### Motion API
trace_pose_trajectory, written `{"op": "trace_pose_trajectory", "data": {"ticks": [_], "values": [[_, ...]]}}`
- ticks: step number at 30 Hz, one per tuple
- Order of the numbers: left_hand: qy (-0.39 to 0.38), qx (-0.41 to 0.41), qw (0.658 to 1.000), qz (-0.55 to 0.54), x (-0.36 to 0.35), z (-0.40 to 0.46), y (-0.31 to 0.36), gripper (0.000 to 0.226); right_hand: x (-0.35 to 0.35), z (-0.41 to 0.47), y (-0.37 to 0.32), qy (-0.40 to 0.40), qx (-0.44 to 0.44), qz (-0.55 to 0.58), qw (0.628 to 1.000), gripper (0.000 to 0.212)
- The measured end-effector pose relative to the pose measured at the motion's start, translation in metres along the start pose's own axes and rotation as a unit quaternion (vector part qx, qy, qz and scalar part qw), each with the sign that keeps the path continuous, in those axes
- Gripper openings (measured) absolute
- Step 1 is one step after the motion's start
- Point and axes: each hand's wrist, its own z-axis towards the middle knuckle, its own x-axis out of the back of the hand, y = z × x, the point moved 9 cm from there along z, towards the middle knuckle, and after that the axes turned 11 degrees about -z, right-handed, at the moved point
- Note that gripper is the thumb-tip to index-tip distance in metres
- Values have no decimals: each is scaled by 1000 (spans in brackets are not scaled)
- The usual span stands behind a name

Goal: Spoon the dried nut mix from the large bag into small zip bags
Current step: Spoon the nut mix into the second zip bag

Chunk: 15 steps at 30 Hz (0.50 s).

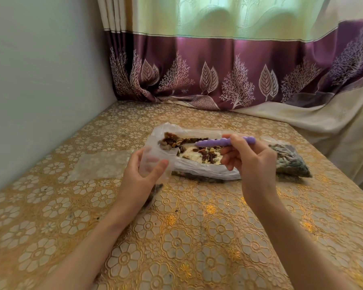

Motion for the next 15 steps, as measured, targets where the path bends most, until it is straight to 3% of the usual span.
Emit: {"op": "trace_pose_trajectory", "data": {"ticks": [9, 12, 15], "values": [[7, 2, 1000, -15, -1, 0, 1, 80, -21, -6, -13, -98, 76, -61, 990, 18], [7, -1, 1000, -5, 0, 0, 2, 83, -15, -2, -11, -87, 71, -40, 993, 16], [3, -6, 1000, 9, -1, -2, 3, 84, 5, 8, -2, -27, 42, -12, 999, 14]]}}
